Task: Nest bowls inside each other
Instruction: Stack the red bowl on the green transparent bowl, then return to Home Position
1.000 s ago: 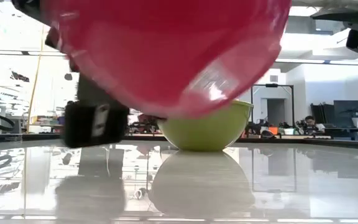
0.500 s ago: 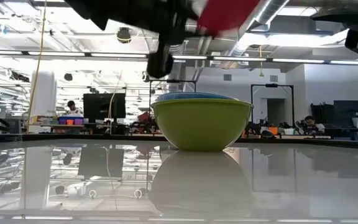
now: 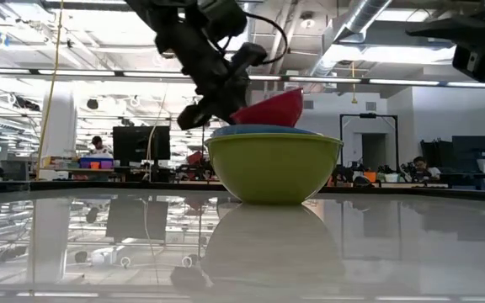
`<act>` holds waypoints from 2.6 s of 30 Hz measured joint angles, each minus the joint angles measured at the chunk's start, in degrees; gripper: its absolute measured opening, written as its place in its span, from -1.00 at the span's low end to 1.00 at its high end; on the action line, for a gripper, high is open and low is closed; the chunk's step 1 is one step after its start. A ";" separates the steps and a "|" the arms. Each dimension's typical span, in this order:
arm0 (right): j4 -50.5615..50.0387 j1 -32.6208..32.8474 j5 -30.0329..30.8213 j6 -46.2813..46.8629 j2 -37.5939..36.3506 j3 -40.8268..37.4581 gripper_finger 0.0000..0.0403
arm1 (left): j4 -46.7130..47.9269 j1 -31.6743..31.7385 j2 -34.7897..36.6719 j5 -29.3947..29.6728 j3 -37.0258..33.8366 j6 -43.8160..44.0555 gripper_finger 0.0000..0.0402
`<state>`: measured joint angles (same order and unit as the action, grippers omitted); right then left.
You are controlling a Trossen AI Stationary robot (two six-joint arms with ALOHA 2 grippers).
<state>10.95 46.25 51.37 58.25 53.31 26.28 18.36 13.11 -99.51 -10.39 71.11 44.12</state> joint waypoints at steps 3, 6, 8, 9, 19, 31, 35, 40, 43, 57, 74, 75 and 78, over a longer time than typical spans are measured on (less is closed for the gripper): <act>-0.23 -1.22 -0.73 -0.38 -0.16 0.00 0.02 | 3.60 -0.03 -2.97 -1.01 3.28 -2.08 -1.00; 0.35 -2.59 -2.16 -1.69 -0.18 0.00 0.02 | 6.18 -0.63 -6.33 -3.28 6.44 -4.24 -0.99; 0.54 -3.69 -3.86 -1.80 -0.23 0.00 0.02 | 7.30 -1.14 -8.57 -5.00 7.99 -5.82 -0.95; 0.56 -4.25 -4.87 -1.85 -0.21 0.00 0.02 | 7.53 -1.45 -9.44 -5.43 8.50 -6.76 -0.91; 2.26 -5.80 -8.22 -3.26 -0.18 0.00 0.02 | 5.67 -1.30 -9.16 -4.27 8.92 -10.27 -0.20; 1.76 -5.80 -8.19 -3.27 -0.18 0.00 0.02 | 3.81 -4.01 -3.58 0.56 8.92 -13.56 0.01; 1.76 -5.80 -8.19 -3.26 -0.18 0.00 0.02 | 3.62 -6.32 -3.56 3.20 8.85 -15.84 -0.25; 1.81 -5.76 -8.19 -3.25 -0.18 0.00 0.02 | 1.41 -7.98 -2.73 3.39 4.44 -15.37 -0.77; 1.87 -5.76 -8.19 -3.25 -0.18 0.00 0.02 | -2.74 -9.39 -0.61 3.91 1.04 -13.79 -0.95; 1.44 -5.91 -8.19 -3.25 -0.18 0.00 0.02 | -13.83 -17.32 3.39 14.09 -8.97 -6.64 -1.00; 4.45 -5.41 -8.25 -5.09 -0.18 -0.02 0.02 | -25.56 -18.10 5.85 17.05 -15.14 -6.04 -1.00; 6.38 -5.41 -8.24 -7.03 -0.19 -0.02 0.02 | -25.97 -18.10 7.44 18.89 -15.13 -7.20 -1.00; 11.27 -5.32 -8.21 -14.39 -1.63 -0.02 0.02 | -26.24 -18.07 13.71 24.88 -15.54 -11.66 -1.00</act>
<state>22.22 40.93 43.16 43.86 51.68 26.26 -7.88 -4.96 -85.80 14.49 55.57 32.46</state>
